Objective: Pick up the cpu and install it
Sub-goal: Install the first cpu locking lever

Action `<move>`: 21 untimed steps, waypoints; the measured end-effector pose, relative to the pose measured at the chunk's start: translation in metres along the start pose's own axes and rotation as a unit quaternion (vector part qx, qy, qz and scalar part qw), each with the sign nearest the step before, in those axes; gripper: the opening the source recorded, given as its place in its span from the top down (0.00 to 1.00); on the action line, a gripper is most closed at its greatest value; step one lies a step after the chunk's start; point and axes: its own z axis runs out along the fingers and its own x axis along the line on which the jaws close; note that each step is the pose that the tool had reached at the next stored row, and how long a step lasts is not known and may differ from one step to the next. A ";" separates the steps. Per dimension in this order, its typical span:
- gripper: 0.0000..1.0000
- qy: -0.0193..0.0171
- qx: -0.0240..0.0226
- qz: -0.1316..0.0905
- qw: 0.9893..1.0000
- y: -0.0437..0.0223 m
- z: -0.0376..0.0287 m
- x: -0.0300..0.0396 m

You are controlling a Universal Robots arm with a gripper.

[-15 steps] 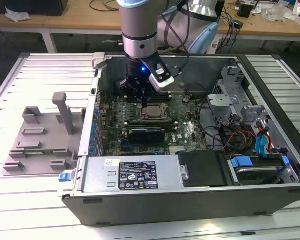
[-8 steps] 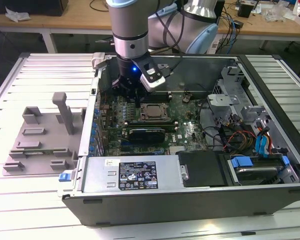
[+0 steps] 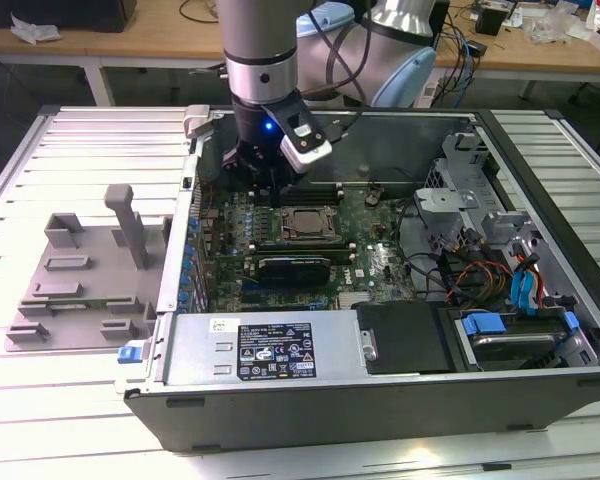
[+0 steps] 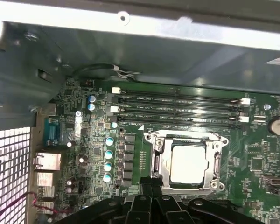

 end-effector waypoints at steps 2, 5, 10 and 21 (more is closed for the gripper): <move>0.89 0.000 -0.001 0.000 1.000 0.0000 -0.0014 0.0000; 0.89 0.000 -0.001 0.000 1.000 0.0003 -0.0017 0.0045; 0.89 -0.002 -0.028 0.002 1.000 0.0000 -0.0017 0.0052; 0.89 -0.003 -0.049 0.004 0.999 0.0004 -0.0016 0.0140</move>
